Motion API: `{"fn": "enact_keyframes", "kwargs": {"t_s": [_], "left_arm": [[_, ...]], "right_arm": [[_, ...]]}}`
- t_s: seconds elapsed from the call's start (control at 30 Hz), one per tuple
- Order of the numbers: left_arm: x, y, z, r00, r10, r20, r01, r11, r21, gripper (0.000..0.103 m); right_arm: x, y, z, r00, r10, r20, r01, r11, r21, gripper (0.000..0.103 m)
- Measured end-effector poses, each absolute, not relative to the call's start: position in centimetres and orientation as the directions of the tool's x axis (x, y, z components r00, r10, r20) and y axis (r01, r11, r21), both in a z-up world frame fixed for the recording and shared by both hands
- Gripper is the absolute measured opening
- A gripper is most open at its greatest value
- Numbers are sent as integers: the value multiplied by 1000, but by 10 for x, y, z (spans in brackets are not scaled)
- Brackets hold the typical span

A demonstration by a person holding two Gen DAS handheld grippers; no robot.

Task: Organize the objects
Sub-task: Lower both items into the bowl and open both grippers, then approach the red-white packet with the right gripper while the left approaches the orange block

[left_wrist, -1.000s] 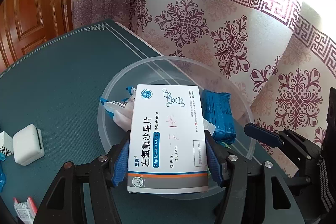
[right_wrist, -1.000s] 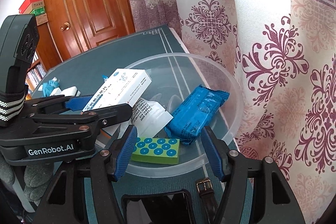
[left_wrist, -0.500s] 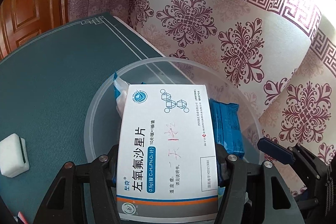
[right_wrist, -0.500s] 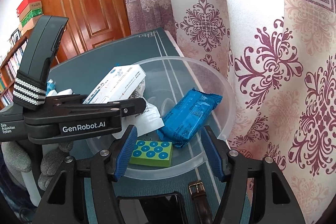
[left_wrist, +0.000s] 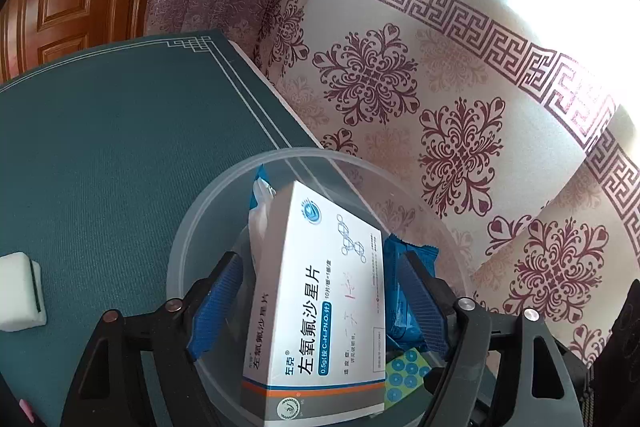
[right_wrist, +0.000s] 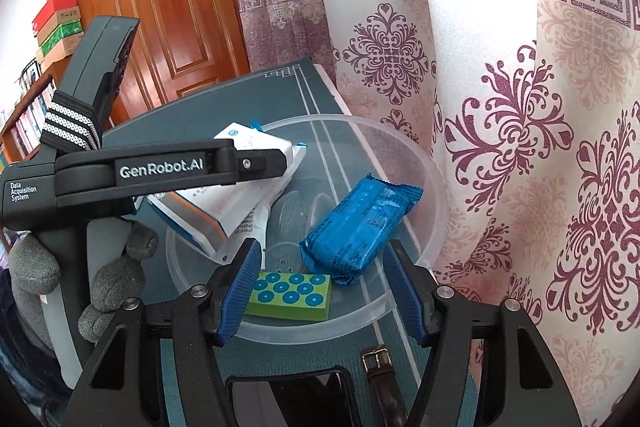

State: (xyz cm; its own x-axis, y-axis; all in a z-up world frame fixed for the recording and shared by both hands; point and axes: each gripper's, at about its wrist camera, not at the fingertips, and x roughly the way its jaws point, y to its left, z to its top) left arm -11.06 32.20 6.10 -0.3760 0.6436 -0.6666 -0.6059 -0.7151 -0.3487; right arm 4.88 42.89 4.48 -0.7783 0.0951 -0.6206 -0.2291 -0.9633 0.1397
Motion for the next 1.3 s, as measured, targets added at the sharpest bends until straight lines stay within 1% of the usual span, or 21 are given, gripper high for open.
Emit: {"fn": "enact_keyframes", "kwargs": {"t_s": [0.07, 0.3, 0.5, 0.67, 0.83, 1.0, 1.07, 1.3], "left_arm": [[-110, 316, 68, -398, 641, -657, -598, -724, -344, 90], [-108, 291, 80, -478, 586, -655, -559, -778, -288, 91], [-99, 276, 75, -537, 511, -671, -526, -825, -207, 95], [-89, 264, 72, -575, 463, -674, -511, -847, -146, 100], [-80, 249, 72, -617, 426, -661, -491, -866, -99, 102], [-73, 232, 75, -662, 386, -642, -468, -883, -49, 102], [-70, 224, 76, -677, 372, -635, -458, -888, -32, 102], [-68, 187, 79, -717, 323, -617, -409, -913, -3, 102]], "right_arm": [[49, 427, 46, -781, 96, -617, -228, -964, 139, 65], [53, 424, 52, -792, 100, -602, -224, -965, 134, 66], [53, 416, 54, -794, 97, -600, -213, -969, 126, 70], [57, 407, 54, -799, 88, -595, -201, -972, 125, 79], [58, 399, 54, -803, 71, -592, -185, -973, 134, 81], [61, 383, 58, -816, 51, -575, -154, -979, 132, 83], [61, 374, 61, -822, 43, -568, -136, -983, 123, 88], [62, 330, 63, -832, -17, -554, -36, -996, 84, 96]]}}
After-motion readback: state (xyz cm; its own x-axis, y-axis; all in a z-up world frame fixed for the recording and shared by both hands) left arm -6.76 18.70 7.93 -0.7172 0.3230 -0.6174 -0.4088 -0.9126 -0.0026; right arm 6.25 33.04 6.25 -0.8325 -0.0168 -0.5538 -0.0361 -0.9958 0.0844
